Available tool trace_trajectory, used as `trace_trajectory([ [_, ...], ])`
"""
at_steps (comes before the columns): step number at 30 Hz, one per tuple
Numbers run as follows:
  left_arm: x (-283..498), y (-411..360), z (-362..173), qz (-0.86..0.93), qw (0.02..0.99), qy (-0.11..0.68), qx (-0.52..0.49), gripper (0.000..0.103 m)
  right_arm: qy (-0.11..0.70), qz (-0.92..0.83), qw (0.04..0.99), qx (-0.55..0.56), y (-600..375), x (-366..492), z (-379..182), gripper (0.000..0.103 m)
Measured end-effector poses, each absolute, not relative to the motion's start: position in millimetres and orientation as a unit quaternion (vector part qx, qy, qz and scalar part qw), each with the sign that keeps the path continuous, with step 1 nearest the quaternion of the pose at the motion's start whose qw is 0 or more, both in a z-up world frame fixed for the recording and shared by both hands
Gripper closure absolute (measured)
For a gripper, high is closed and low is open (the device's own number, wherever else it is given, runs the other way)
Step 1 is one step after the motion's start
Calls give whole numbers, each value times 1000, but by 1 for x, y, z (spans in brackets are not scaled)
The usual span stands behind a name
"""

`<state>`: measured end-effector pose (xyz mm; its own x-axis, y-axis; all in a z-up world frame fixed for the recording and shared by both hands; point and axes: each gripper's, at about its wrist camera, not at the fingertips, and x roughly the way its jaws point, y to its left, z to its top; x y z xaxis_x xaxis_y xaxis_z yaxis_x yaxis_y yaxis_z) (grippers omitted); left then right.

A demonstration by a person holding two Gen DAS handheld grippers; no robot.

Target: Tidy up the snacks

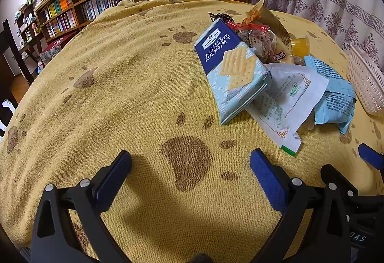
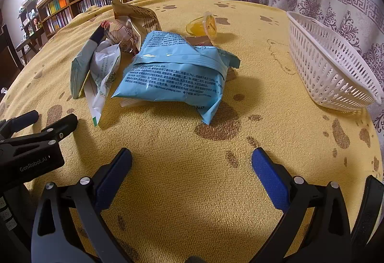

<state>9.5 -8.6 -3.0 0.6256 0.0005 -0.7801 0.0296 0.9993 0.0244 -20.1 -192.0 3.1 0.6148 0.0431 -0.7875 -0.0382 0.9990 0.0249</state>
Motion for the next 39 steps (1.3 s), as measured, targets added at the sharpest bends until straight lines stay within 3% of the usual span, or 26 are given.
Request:
trace_trajectory([
  [39, 10, -9, -3, -11, 902, 431, 18, 5, 438, 22, 899, 2, -191, -20, 3, 2],
])
